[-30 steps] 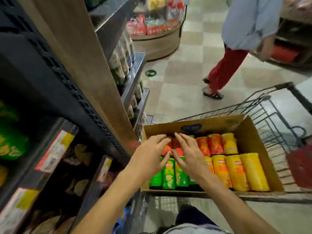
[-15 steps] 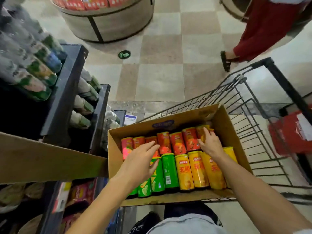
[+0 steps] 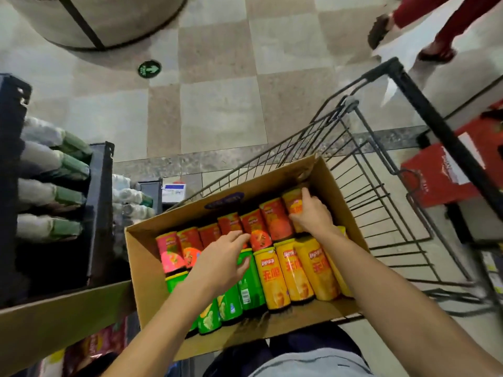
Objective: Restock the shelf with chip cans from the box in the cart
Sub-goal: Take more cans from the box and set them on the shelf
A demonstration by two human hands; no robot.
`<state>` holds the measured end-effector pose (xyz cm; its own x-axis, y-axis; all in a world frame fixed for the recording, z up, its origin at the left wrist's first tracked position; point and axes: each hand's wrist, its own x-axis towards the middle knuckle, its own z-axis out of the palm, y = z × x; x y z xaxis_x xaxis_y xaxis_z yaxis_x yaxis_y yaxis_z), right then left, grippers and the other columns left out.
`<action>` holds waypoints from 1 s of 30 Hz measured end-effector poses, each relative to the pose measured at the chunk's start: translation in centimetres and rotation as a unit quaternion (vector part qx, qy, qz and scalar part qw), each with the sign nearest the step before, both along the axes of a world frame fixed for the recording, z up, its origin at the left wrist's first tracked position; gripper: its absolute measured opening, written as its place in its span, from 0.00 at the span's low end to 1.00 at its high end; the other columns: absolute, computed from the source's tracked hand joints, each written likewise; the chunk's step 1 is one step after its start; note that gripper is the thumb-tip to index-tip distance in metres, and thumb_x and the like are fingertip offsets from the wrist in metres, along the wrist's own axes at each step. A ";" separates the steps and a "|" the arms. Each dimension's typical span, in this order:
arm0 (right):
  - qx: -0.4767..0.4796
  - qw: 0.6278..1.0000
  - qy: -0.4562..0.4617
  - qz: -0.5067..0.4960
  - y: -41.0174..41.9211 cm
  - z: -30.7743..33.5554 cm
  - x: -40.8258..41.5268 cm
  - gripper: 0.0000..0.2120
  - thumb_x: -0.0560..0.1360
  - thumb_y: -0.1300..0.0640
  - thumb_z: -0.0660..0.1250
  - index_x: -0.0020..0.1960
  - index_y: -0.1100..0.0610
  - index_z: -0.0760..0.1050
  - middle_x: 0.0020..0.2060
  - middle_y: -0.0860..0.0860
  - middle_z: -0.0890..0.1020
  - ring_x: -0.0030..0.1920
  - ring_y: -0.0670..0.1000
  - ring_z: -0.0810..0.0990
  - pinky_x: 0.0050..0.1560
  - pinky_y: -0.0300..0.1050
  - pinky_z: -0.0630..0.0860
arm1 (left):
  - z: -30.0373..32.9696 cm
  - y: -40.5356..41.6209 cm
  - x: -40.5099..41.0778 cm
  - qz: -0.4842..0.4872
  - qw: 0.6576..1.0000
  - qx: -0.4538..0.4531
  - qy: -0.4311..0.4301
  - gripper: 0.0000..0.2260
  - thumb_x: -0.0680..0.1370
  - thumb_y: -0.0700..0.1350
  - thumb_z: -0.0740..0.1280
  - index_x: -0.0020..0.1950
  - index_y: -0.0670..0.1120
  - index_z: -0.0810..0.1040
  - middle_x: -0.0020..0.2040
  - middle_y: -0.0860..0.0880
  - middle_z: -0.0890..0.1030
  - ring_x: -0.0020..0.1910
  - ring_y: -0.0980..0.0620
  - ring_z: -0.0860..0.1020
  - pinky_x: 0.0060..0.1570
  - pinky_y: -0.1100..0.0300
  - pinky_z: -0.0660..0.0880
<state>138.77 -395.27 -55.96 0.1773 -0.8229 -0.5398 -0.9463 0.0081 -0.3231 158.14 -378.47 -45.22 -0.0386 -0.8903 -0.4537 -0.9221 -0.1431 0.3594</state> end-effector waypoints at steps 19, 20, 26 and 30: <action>-0.050 0.962 -0.233 -0.131 4.7 10.2 -7.3 0.45 0.69 0.39 0.74 0.77 0.35 0.50 0.66 0.43 0.75 0.62 0.47 0.77 0.61 0.55 0.78 | -11.2 -10.8 -7.6 0.164 0.984 0.071 0.024 0.30 0.80 0.48 0.65 0.75 0.38 0.56 0.69 0.34 0.65 0.62 0.32 0.74 0.58 0.44 0.72; -0.046 0.962 -0.235 -0.134 4.8 10.3 -7.6 0.45 0.70 0.40 0.74 0.77 0.36 0.50 0.66 0.44 0.75 0.62 0.47 0.77 0.61 0.55 0.78 | -11.7 -10.9 -7.9 0.183 0.980 0.077 0.033 0.30 0.79 0.48 0.66 0.75 0.37 0.56 0.68 0.33 0.66 0.61 0.31 0.73 0.59 0.44 0.71; -0.016 0.956 -0.253 -0.149 5.3 10.6 -8.9 0.44 0.70 0.42 0.75 0.76 0.33 0.50 0.66 0.43 0.74 0.61 0.47 0.78 0.60 0.56 0.79 | -14.3 -11.4 -8.0 0.298 0.944 0.096 0.106 0.37 0.72 0.58 0.74 0.71 0.40 0.62 0.65 0.36 0.72 0.63 0.34 0.73 0.62 0.43 0.72; -0.006 0.958 -0.247 -0.146 5.3 10.5 -9.7 0.44 0.71 0.43 0.74 0.77 0.34 0.49 0.67 0.44 0.74 0.61 0.47 0.78 0.61 0.56 0.78 | -15.2 -11.9 -8.0 0.326 0.924 0.131 0.151 0.37 0.71 0.59 0.75 0.68 0.40 0.63 0.66 0.37 0.73 0.63 0.37 0.74 0.61 0.45 0.74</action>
<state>129.12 -389.97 -45.49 0.1693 -0.8825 -0.4389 -0.6358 0.2425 -0.7328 150.14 -390.40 -60.41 0.3065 -0.6309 -0.7128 -0.4727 -0.7508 0.4613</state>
